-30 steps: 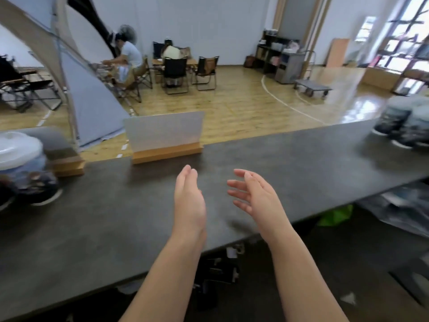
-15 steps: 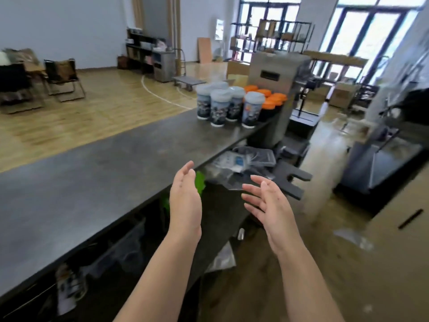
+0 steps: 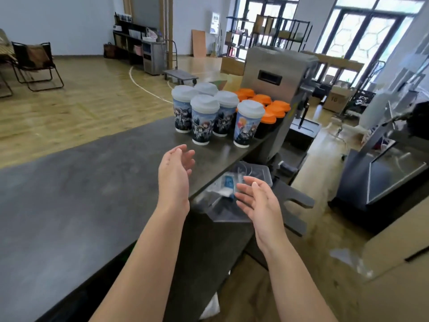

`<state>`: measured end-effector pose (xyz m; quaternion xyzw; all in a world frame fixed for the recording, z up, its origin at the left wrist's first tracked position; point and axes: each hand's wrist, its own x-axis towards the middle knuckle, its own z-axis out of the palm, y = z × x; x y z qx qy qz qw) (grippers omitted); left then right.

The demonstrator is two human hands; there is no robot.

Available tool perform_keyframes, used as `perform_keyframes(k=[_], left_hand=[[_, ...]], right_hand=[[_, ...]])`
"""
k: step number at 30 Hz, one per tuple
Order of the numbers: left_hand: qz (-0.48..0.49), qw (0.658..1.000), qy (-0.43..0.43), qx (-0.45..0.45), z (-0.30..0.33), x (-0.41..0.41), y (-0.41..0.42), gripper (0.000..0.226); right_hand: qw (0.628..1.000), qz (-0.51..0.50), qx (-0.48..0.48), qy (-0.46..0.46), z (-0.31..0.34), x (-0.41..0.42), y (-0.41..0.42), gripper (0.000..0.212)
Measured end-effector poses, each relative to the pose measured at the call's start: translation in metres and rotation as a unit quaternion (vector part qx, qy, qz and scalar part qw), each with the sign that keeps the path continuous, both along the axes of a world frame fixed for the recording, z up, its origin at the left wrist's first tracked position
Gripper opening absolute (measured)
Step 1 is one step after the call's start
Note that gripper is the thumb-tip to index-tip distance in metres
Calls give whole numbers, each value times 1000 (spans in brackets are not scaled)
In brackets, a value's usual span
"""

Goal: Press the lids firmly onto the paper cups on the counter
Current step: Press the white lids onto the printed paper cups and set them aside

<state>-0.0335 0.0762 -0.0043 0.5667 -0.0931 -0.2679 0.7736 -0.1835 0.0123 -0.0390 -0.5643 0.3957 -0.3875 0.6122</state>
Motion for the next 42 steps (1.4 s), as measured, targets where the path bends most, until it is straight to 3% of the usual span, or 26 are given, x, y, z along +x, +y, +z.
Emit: perform_keyframes(k=[6, 12, 16, 19, 24, 28, 31, 37, 41, 42], left_hand=[[30, 999, -8, 10, 13, 74, -94, 32], [43, 992, -62, 97, 10, 111, -158, 38], [78, 969, -170, 161, 2, 109, -180, 44], [83, 968, -181, 150, -7, 103, -193, 54], [135, 977, -135, 95, -14, 86, -199, 59], [196, 973, -99, 70, -15, 70, -188, 45], [255, 959, -93, 81, -13, 60, -174, 44], [315, 941, -78, 99, -8, 60, -142, 49], [339, 917, -150, 145, 1, 66, -121, 34], [341, 909, -180, 159, 4, 65, -118, 30]], right_hand=[[999, 38, -20, -22, 23, 93, -91, 24], [996, 74, -6, -52, 31, 157, -152, 20], [990, 108, 59, -76, 18, 190, -189, 37], [984, 150, 68, -65, 6, 203, -207, 47], [975, 199, 16, -95, 5, 201, -209, 40], [960, 261, 7, -102, 7, 195, -202, 53], [949, 306, 21, -75, 8, 193, -194, 27], [925, 373, 56, -49, 16, 193, -163, 27], [925, 376, -51, -25, 23, 194, -157, 20], [924, 368, -95, -42, 24, 193, -155, 29]])
